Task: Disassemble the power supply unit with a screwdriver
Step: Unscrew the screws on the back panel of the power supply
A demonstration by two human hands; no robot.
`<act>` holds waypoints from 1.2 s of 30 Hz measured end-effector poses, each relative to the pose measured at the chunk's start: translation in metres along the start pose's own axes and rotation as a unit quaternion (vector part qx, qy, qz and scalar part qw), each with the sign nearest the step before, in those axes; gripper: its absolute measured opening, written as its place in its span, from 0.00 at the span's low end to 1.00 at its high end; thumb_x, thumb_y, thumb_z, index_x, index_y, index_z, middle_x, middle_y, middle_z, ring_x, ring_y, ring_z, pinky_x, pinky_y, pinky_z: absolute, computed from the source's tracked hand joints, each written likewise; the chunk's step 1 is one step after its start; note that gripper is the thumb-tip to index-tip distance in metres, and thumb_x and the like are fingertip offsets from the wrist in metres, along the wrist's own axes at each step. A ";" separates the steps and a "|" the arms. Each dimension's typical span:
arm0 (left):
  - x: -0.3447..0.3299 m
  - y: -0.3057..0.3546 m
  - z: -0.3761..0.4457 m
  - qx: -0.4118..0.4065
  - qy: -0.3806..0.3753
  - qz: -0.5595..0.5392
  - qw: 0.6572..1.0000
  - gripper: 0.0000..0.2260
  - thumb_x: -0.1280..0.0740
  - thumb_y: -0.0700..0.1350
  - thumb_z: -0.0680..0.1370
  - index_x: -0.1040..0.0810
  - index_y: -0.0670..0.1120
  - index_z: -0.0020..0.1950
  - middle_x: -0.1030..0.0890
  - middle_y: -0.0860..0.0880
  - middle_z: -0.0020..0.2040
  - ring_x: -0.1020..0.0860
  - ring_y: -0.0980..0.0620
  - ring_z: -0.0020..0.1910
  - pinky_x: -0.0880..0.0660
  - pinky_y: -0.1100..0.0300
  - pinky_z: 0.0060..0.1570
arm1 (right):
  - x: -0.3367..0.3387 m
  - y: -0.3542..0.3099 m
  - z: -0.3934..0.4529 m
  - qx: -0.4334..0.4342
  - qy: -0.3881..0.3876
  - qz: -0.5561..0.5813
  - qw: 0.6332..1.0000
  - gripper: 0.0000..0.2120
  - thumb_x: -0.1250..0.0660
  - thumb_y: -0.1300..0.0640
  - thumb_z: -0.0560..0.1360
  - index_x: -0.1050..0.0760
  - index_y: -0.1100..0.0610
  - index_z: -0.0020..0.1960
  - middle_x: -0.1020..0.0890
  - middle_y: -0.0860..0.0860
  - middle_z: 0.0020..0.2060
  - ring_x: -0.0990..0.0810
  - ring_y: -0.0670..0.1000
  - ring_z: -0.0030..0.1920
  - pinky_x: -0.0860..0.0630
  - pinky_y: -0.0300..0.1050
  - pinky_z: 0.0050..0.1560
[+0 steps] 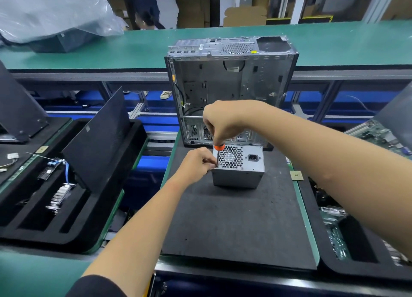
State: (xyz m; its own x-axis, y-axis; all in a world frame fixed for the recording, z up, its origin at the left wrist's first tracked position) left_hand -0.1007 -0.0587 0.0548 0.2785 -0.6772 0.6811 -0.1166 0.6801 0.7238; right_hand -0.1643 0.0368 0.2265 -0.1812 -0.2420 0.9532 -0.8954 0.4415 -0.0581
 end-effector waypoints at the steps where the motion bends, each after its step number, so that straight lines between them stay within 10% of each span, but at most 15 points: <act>1: 0.000 0.000 0.000 0.002 -0.002 -0.002 1.000 0.06 0.28 0.34 0.72 0.16 0.44 0.41 0.21 0.48 0.42 0.23 0.52 0.39 0.27 0.64 0.42 | 0.000 0.002 0.000 0.011 -0.009 -0.005 1.000 0.07 0.26 0.59 0.70 0.20 0.62 0.45 0.16 0.55 0.39 0.15 0.54 0.41 0.20 0.44 0.37; 16: 0.003 0.008 0.005 -0.013 -0.031 0.053 0.998 0.06 0.28 0.32 0.71 0.15 0.43 0.40 0.21 0.51 0.40 0.24 0.56 0.38 0.31 0.74 0.38 | -0.004 0.001 -0.001 -0.027 0.038 -0.127 0.991 0.14 0.42 0.55 0.79 0.31 0.58 0.36 0.27 0.51 0.31 0.26 0.48 0.25 0.36 0.42 0.27; 26: 0.004 0.007 0.004 -0.006 -0.036 0.043 0.998 0.06 0.28 0.33 0.71 0.15 0.44 0.39 0.21 0.50 0.40 0.22 0.54 0.40 0.30 0.70 0.39 | -0.002 0.000 0.007 0.047 0.036 -0.034 0.998 0.06 0.35 0.58 0.74 0.24 0.61 0.45 0.18 0.56 0.39 0.16 0.57 0.40 0.18 0.52 0.43; 36: 0.004 0.005 0.004 0.005 -0.066 0.017 0.998 0.07 0.29 0.33 0.71 0.15 0.44 0.39 0.17 0.47 0.43 0.19 0.52 0.43 0.22 0.60 0.47 | 0.005 0.001 0.002 0.072 0.017 0.076 0.994 0.06 0.27 0.57 0.72 0.23 0.57 0.45 0.18 0.50 0.40 0.16 0.47 0.32 0.24 0.38 0.30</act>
State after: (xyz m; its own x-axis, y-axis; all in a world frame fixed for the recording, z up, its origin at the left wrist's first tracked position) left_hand -0.1039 -0.0593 0.0619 0.1470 -0.6856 0.7130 -0.1343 0.7003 0.7011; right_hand -0.1670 0.0341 0.2303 -0.3068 -0.1525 0.9395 -0.9081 0.3424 -0.2410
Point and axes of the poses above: each hand's wrist, its own z-axis towards the middle knuckle, its own x-axis out of the back of the hand, y = z × x, the point moved 2 cm from there along z, towards the middle knuckle
